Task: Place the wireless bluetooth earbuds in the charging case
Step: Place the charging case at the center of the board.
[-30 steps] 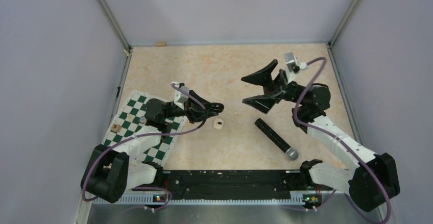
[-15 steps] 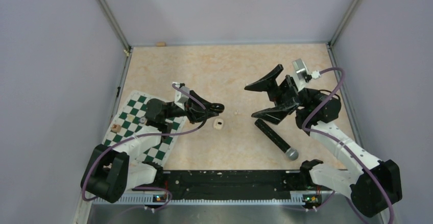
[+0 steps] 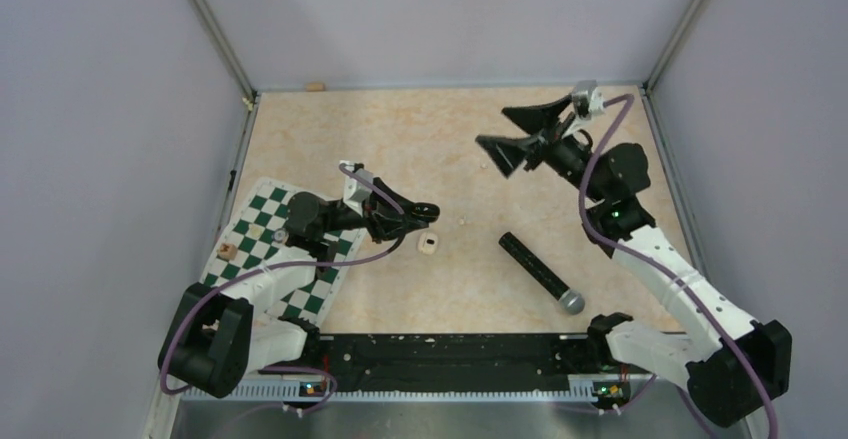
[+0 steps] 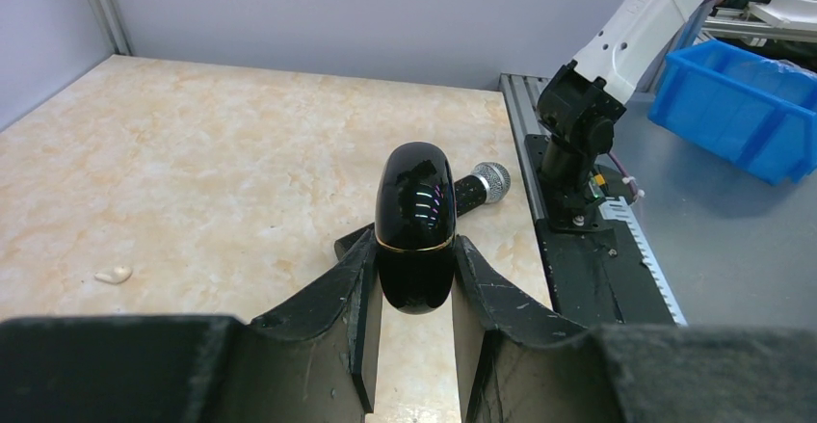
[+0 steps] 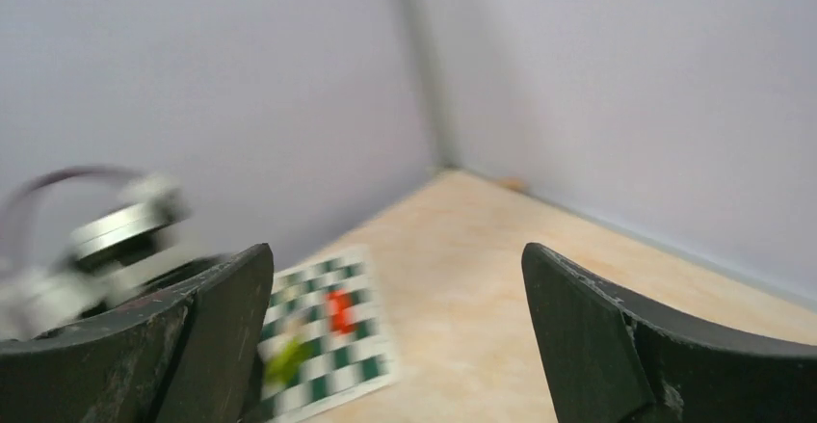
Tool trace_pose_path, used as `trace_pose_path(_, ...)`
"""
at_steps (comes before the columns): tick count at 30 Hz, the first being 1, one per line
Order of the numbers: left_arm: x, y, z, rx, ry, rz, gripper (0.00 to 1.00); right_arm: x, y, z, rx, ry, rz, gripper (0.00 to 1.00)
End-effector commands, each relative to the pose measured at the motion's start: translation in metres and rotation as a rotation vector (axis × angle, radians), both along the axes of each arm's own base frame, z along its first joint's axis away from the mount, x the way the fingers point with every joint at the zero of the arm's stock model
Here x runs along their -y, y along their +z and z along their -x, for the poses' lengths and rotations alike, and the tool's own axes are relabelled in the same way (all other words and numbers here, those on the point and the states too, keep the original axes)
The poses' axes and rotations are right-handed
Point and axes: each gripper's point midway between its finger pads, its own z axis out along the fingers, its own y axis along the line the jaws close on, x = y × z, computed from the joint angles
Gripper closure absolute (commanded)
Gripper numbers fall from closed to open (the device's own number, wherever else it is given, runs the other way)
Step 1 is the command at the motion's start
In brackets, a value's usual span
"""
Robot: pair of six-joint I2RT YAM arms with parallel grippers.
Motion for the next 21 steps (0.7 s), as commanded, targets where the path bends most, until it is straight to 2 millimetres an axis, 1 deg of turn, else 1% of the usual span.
trace_pose_path(1, 0.001, 0.007, -0.005, 0.04, 0.017, 0.007, 1.0, 0.124, -0.073, -0.13, -0.247, -0.986, 0.226, 0.01)
trace_pose_path(2, 0.001, 0.007, -0.007, 0.035, 0.025, 0.006, 1.0, 0.139, -0.083, -0.136, -0.277, -1.078, 0.239, 0.01)
trace_pose_path(3, 0.001, 0.008, -0.01, 0.027, 0.035, 0.006, 1.0, 0.147, -0.089, -0.14, -0.29, -1.127, 0.251, 0.01)
trace_pose_path(4, 0.001, 0.009, -0.014, 0.02, 0.047, 0.005, 1.0, 0.151, -0.091, -0.142, -0.295, -1.147, 0.254, 0.01)
trace_pose_path(6, 0.0, 0.01, -0.023, 0.007, 0.081, 0.002, 1.0, 0.148, -0.088, -0.139, -0.288, -1.126, 0.225, 0.01)
trace_pose_path(8, -0.003, 0.012, -0.036, -0.017, 0.135, 0.0, 1.0, 0.143, -0.083, -0.133, -0.263, -1.086, 0.191, 0.01)
trace_pose_path(9, -0.006, 0.014, -0.048, -0.028, 0.183, -0.005, 1.0, 0.143, -0.08, -0.13, -0.251, -1.077, 0.173, 0.01)
trace_pose_path(11, -0.011, 0.006, -0.069, -0.096, 0.272, -0.067, 1.0, 0.144, -0.078, -0.128, -0.233, -1.075, 0.163, 0.01)
trace_pose_path(12, -0.014, 0.006, -0.082, -0.113, 0.33, -0.102, 1.0, 0.145, -0.078, -0.128, -0.233, -1.077, 0.165, 0.01)
trace_pose_path(13, -0.018, 0.0, -0.092, -0.146, 0.38, -0.152, 1.0, 0.147, -0.078, -0.128, -0.237, -1.08, 0.167, 0.01)
trace_pose_path(15, -0.024, -0.005, -0.107, -0.134, 0.443, -0.233, 1.0, 0.15, -0.079, -0.129, -0.245, -1.078, 0.167, 0.01)
trace_pose_path(17, -0.029, -0.002, -0.115, -0.102, 0.473, -0.279, 1.0, 0.151, -0.08, -0.129, -0.253, -1.066, 0.159, 0.01)
trace_pose_path(21, -0.035, 0.002, -0.12, -0.077, 0.489, -0.299, 1.0, 0.146, -0.088, -0.129, -0.271, -1.025, 0.163, 0.01)
